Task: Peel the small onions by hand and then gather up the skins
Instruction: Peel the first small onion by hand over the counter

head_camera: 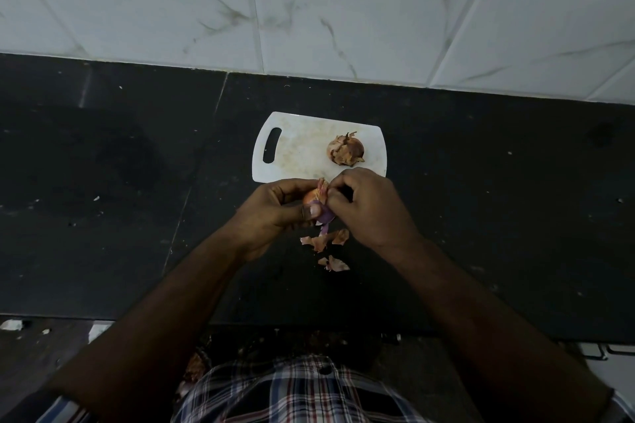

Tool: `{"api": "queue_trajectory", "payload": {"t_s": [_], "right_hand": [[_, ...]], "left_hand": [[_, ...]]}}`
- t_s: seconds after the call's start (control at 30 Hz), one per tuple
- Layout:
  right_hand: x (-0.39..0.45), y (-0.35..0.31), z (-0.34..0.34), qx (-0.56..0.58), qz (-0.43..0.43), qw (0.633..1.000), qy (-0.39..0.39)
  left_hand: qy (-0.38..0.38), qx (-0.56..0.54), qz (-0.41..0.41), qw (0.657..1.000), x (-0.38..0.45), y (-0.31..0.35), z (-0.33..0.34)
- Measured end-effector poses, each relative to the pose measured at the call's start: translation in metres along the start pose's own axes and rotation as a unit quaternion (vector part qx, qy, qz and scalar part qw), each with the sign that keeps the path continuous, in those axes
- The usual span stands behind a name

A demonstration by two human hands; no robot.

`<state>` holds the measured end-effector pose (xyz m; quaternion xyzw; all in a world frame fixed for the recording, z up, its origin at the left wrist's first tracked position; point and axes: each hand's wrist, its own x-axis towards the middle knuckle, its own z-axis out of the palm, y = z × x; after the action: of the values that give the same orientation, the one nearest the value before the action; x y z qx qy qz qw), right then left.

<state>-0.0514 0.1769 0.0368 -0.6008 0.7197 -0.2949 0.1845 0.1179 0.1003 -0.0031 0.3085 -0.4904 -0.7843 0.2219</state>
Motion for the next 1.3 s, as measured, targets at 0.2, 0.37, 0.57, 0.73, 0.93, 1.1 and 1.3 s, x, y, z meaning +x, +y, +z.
{"api": "queue_trajectory", "payload": {"t_s": [0.2,0.37,0.57,0.73,0.93,1.1,1.3], "right_hand": [[0.003,0.016,-0.006,0.094,0.088,0.992,-0.021],[-0.001,0.011,-0.012,0.157,0.103,0.981,-0.054],[-0.009,0.004,-0.003,0.144,0.091,0.985,-0.038],[-0.006,0.006,0.006,0.127,0.094,0.987,0.0],[-0.006,0.012,0.008,0.171,0.113,0.978,-0.023],[-0.009,0.01,0.008,0.268,0.129,0.952,-0.076],[-0.006,0.011,0.008,0.325,0.154,0.933,0.007]], "left_hand": [[-0.024,-0.055,-0.013,0.998,-0.004,0.002,-0.006],[-0.009,-0.056,-0.013,0.998,-0.002,0.0,-0.006],[0.013,-0.002,0.001,1.0,0.0,-0.002,-0.004],[0.022,0.01,0.007,1.0,-0.001,-0.003,-0.004],[0.013,-0.029,-0.007,0.999,-0.007,-0.002,-0.006],[0.013,-0.038,-0.003,0.999,-0.006,-0.002,-0.004],[-0.003,-0.068,-0.004,0.998,-0.005,0.0,-0.004]]}}
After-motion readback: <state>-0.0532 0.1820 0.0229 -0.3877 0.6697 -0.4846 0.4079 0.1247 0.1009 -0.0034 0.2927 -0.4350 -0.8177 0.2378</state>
